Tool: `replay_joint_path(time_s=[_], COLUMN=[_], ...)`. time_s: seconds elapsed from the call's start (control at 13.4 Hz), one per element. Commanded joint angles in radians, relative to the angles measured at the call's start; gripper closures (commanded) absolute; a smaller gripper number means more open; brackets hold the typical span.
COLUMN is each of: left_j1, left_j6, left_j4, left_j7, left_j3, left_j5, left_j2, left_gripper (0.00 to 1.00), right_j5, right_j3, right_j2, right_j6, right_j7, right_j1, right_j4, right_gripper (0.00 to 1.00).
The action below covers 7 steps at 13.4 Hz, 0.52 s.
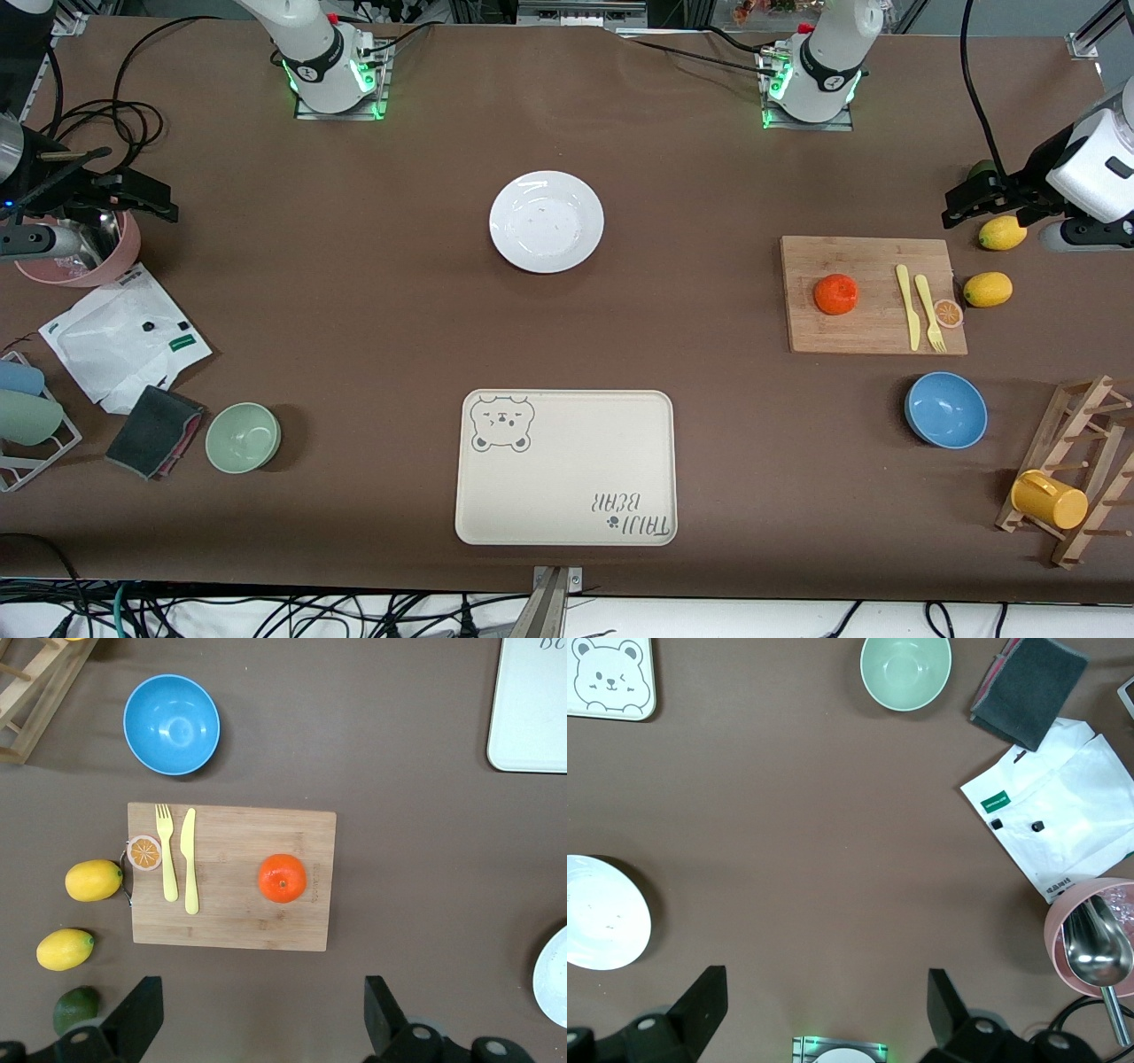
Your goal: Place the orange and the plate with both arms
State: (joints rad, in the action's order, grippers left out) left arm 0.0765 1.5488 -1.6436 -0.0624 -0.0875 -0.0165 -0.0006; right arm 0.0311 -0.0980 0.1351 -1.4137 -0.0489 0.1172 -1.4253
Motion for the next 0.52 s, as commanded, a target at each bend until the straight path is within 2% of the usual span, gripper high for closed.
replay_joint_path(time_s=[0.0,0.45], left_j1=[0.003,0.003], left_j6=[-0.019,-0.019], left_j4=[0.015,0.015], left_j7=[0.010,0.009], left_j3=[-0.001,-0.006], left_j5=[-0.010,-0.010], left_j2=[-0.004,-0.005], left_gripper=[0.00,0.00], right_j5=[-0.006,-0.005], right_j3=[0.004,0.003], right_j2=[0.000,0.000], right_j6=[-0.001,-0.001], right_j7=[-0.008,-0.016], right_j1=[-0.002,-0.005], right_j4=[0.003,0.006], right_gripper=[0.00,0.00])
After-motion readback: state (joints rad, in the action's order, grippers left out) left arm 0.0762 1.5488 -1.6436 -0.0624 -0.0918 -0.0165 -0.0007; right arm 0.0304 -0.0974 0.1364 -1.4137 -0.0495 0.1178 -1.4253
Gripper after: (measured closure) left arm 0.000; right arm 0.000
